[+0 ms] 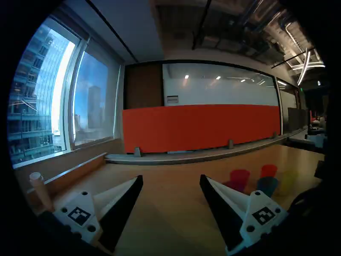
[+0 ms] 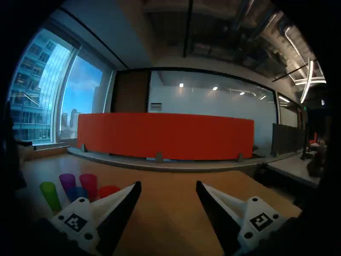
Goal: Pour water
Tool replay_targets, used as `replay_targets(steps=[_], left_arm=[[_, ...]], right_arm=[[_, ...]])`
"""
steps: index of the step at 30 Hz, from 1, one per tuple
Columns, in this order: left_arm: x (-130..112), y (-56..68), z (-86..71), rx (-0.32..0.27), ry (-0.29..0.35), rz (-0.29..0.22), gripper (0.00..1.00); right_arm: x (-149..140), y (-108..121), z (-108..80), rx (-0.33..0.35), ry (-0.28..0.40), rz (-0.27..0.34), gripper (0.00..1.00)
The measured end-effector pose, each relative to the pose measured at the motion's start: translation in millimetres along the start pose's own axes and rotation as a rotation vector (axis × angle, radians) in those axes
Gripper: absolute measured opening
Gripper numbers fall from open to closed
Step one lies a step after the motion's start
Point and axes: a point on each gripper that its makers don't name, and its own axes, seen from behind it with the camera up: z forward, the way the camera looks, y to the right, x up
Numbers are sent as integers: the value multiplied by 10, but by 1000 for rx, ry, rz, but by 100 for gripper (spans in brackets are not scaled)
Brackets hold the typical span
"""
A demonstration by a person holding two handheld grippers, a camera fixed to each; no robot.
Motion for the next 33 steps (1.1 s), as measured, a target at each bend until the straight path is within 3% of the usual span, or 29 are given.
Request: replay_targets(steps=[5, 20, 26, 33], left_arm=[[239, 18, 67, -26, -9, -17, 99], [1151, 103, 164, -90, 1, -25, 99], [1467, 159, 175, -144, 8, -41, 99], [1479, 229, 207, -197, -13, -28, 99]], right_arm=[[176, -34, 36, 14, -7, -9, 99], [985, -21, 123, 77, -15, 57, 99], [1227, -39, 153, 106, -16, 53, 99], [1257, -152, 141, 164, -26, 48, 99]])
